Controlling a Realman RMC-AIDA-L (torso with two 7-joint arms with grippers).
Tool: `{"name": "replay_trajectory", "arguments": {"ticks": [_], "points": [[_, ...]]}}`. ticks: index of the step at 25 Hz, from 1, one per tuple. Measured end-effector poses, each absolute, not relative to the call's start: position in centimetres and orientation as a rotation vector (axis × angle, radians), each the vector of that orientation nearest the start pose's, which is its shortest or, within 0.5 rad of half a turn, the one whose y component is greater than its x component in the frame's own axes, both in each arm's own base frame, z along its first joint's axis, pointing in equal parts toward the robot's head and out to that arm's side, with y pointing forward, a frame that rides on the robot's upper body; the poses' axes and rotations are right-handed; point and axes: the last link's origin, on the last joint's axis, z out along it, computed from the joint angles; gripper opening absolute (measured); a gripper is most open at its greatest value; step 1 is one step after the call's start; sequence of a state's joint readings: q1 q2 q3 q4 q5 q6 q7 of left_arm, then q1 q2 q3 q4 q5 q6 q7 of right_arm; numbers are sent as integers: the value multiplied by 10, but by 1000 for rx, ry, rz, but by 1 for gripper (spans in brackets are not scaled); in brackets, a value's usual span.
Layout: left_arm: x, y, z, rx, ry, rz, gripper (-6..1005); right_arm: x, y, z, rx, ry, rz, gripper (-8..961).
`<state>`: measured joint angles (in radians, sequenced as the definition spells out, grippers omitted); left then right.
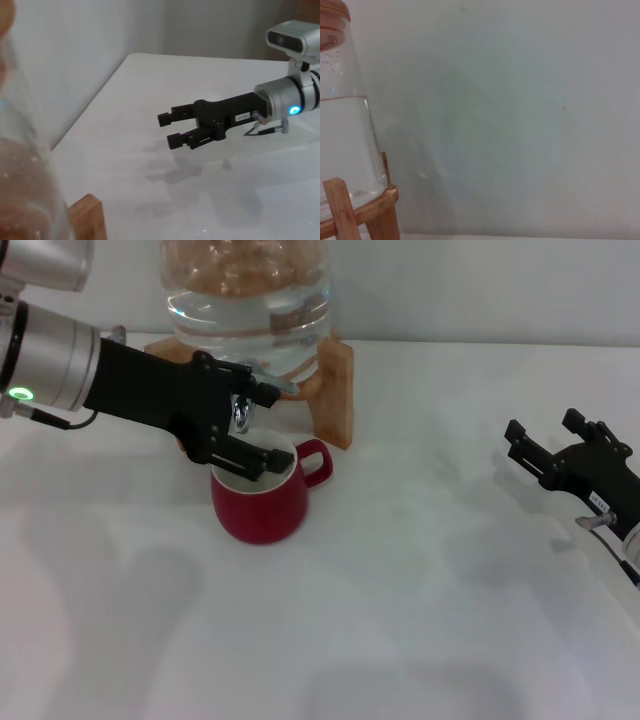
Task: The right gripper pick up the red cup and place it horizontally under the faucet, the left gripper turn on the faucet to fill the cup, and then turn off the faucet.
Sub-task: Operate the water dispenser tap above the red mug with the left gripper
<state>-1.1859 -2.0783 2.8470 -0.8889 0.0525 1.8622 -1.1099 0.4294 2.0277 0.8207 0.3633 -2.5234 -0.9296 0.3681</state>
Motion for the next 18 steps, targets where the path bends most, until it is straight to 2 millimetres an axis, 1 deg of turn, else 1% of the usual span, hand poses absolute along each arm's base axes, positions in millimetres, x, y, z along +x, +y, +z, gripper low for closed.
{"name": "replay_trajectory", "arguments": {"ticks": [18], "points": [[-171, 401, 47, -2944, -102, -195, 886, 297, 340, -52, -1854, 733, 793, 858]]}}
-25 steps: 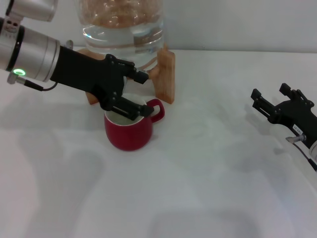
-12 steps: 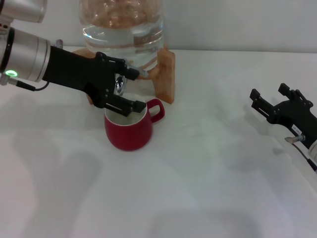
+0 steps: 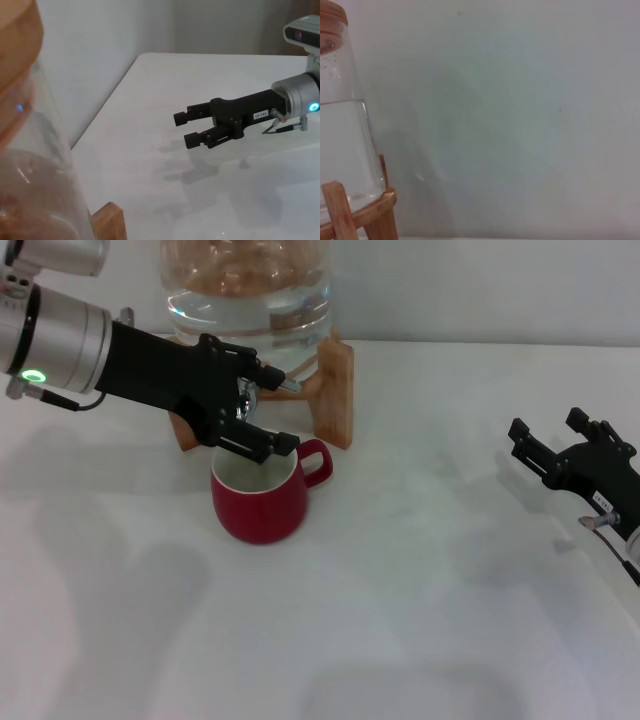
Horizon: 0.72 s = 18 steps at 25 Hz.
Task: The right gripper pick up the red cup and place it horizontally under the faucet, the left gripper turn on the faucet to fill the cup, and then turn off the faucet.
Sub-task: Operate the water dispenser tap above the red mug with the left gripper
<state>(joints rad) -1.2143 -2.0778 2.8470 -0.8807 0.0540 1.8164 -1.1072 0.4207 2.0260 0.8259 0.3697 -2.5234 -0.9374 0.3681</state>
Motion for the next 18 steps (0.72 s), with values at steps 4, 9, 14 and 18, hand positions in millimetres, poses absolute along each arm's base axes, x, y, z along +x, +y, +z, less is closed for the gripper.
{"name": "replay_trajectory", "arguments": {"ticks": [4, 9, 14, 18], "points": [[-168, 402, 45, -2949, -92, -195, 886, 296, 342, -51, -1855, 728, 796, 857], [-165, 402, 41, -2969, -86, -201, 886, 295, 342, -51, -1856, 726, 798, 858], [-164, 403, 41, -2972, -86, -194, 886, 296, 341, -51, -1853, 728, 799, 858], [-164, 402, 40, -2979, -91, -183, 886, 297, 340, -52, -1853, 729, 799, 858]]}}
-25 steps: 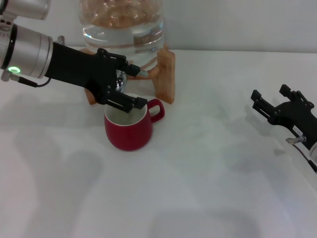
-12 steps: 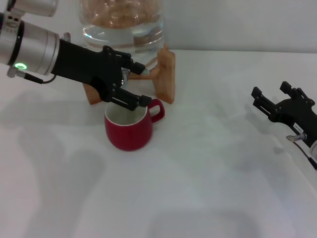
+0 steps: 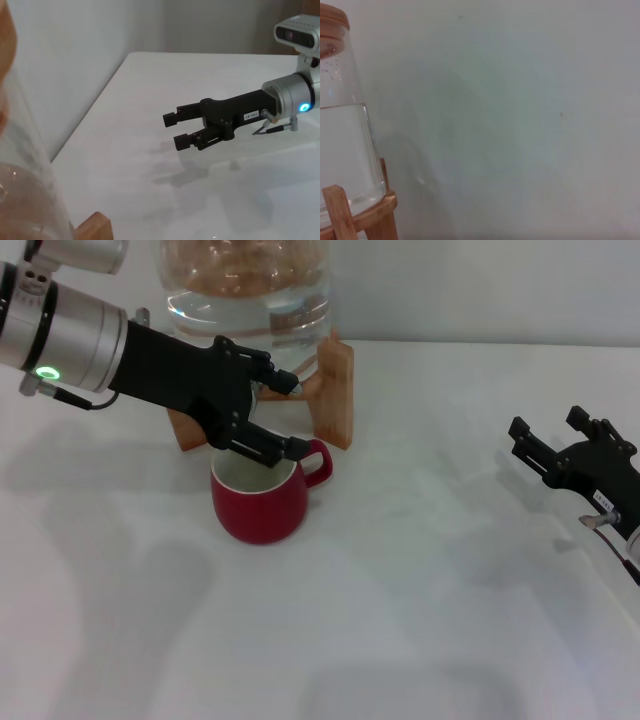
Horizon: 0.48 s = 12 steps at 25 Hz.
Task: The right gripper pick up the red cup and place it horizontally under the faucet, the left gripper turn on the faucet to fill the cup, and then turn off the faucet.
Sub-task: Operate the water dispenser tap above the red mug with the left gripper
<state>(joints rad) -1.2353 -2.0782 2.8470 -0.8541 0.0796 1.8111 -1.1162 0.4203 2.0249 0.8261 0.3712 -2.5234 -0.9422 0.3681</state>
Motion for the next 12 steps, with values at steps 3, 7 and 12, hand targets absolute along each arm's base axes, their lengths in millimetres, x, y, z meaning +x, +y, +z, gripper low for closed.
{"name": "replay_trajectory", "arguments": {"ticks": [3, 7, 12], "points": [[-165, 402, 40, -2984, -98, -177, 886, 297, 340, -52, -1853, 730, 799, 857], [-164, 401, 40, -2997, -108, -151, 886, 297, 339, -52, -1854, 730, 799, 857], [-164, 402, 40, -2997, -102, -143, 886, 297, 339, -52, -1855, 729, 801, 857]]}}
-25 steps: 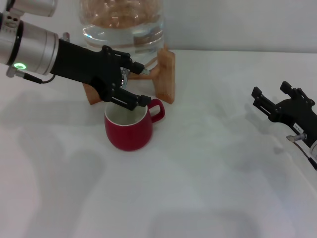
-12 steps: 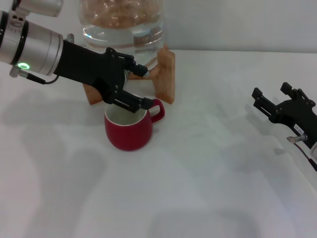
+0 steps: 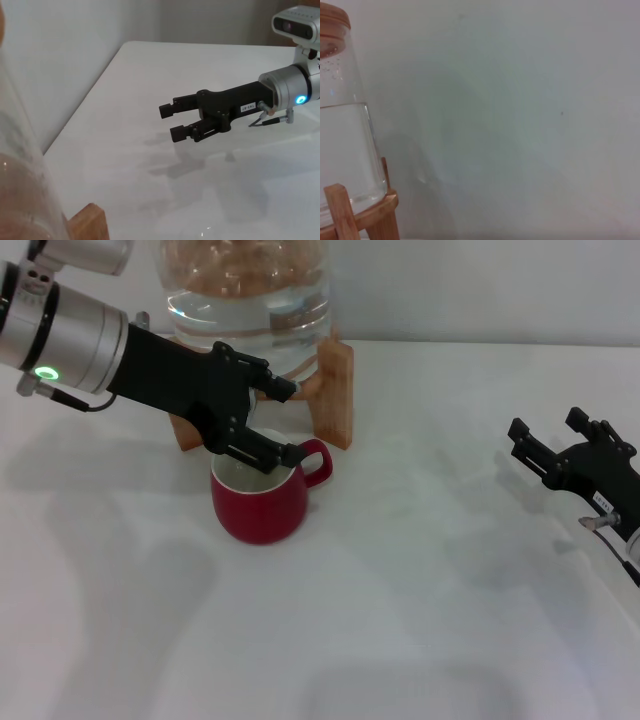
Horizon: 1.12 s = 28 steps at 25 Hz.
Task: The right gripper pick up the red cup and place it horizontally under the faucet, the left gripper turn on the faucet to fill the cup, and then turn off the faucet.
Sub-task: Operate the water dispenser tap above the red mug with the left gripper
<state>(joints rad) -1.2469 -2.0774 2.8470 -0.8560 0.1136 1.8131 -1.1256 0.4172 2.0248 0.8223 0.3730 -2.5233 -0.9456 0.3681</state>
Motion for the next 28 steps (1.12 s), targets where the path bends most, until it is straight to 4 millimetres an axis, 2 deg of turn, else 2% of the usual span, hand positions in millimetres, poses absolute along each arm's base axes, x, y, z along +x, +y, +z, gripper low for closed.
{"name": "replay_trajectory", "arguments": {"ticks": [28], "points": [[-154, 410, 37, -2976, -58, -132, 886, 295, 338, -51, -1855, 715, 818, 857]]}}
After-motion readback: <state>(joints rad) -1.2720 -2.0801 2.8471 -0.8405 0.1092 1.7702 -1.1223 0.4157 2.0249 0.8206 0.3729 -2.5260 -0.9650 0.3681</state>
